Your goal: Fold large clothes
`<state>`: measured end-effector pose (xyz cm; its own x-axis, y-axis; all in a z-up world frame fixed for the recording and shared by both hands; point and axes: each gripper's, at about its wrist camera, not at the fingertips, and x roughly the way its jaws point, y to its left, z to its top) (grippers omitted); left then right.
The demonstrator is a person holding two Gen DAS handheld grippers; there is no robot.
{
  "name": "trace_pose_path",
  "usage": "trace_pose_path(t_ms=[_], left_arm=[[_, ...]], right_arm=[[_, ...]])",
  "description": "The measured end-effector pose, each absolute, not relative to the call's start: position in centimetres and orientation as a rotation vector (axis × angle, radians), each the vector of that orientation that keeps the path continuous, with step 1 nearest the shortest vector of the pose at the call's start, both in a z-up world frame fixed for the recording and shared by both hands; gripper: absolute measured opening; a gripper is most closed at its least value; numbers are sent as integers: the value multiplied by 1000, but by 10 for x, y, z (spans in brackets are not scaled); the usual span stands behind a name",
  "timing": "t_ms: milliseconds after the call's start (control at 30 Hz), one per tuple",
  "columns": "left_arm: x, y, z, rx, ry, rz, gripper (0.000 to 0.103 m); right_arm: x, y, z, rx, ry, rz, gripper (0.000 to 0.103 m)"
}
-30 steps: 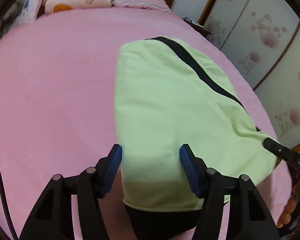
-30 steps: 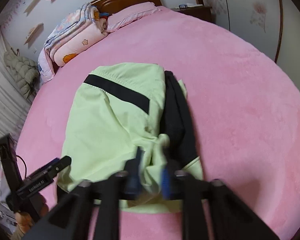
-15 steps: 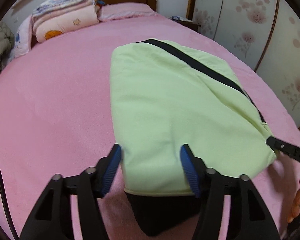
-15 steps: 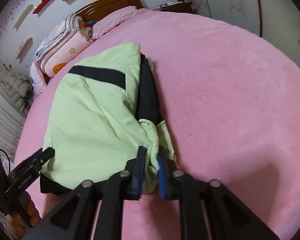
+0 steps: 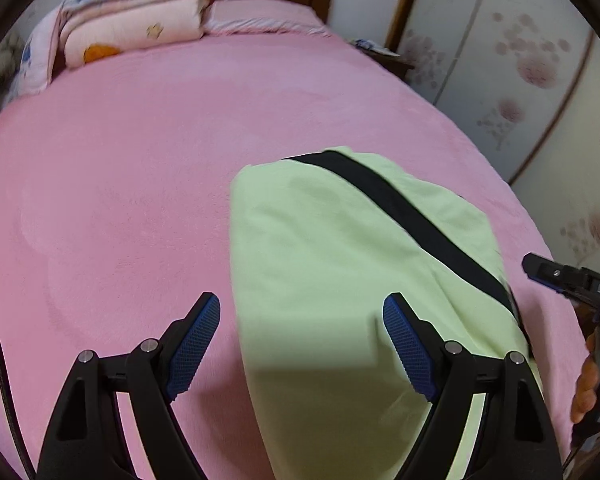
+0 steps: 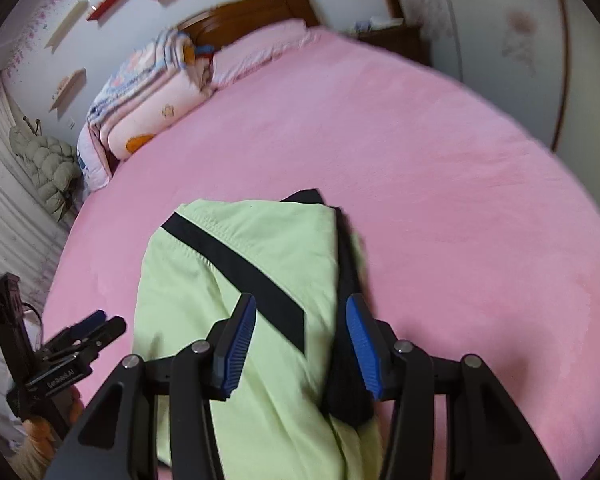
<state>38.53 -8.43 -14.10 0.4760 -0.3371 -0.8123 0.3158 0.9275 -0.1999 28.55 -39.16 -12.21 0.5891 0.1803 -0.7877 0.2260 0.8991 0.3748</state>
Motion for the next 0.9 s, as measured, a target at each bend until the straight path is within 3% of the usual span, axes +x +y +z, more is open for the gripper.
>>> trace_pose_path(t_ms=[233, 267, 300, 533, 700, 800, 900], left_arm=[[409, -76, -178, -96, 1072, -367, 82], [410, -76, -182, -103, 1077, -371, 72], [410, -78, -185, -106, 1081, -387, 64], [401, -87, -196, -12, 1042, -355, 60], [400, -84, -193, -21, 1039, -365, 60], [404, -81, -188, -38, 1064, -346, 63], [398, -77, -181, -29, 1071, -324, 72]], right_arm=[[337, -400, -166, 510, 1030, -21, 44], [339, -401, -171, 520, 1030, 2, 35], [341, -401, -173, 508, 1035, 4, 2], [351, -385, -177, 228, 1040, -94, 2], [347, -385, -208, 234, 1070, -111, 2], [344, -385, -200, 232, 1056, -119, 3], [335, -389, -185, 250, 1029, -119, 9]])
